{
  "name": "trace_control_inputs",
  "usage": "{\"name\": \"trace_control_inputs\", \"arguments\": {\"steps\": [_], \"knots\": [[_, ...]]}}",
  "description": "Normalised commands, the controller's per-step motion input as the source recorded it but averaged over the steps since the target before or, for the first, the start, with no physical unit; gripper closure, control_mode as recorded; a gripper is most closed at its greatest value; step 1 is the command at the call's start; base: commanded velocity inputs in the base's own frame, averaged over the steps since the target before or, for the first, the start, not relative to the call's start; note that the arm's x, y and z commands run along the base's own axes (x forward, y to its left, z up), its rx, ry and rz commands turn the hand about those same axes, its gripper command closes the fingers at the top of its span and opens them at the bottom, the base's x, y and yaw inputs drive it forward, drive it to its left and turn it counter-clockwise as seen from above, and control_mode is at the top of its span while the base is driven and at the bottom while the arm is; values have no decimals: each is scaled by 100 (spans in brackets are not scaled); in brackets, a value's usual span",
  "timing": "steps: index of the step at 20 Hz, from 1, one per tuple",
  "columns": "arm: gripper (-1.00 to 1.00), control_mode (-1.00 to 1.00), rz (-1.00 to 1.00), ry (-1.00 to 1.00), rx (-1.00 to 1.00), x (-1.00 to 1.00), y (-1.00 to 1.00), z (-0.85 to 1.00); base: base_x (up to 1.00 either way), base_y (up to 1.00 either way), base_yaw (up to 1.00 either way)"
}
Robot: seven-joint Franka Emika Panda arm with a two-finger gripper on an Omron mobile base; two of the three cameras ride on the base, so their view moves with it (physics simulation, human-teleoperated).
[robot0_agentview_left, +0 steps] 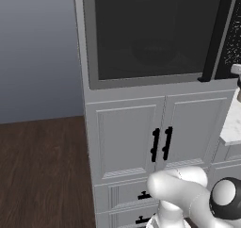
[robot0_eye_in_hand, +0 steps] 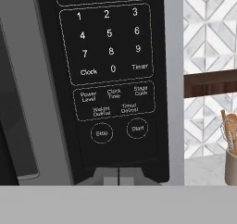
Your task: Open the microwave, place the bowl with waffle inside the microwave, then close the microwave door and turn it on.
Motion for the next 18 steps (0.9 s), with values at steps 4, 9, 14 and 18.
{"name": "trace_control_inputs", "arguments": {"steps": [4,9,14,18], "knots": [[100,-100,0,2,0,3,-6,2,0,0,0],[100,-100,0,0,0,6,-1,6,0,0,0],[100,-100,0,0,0,18,-11,0,0,0,0],[100,-100,0,0,0,26,-20,0,0,0,0]]}}
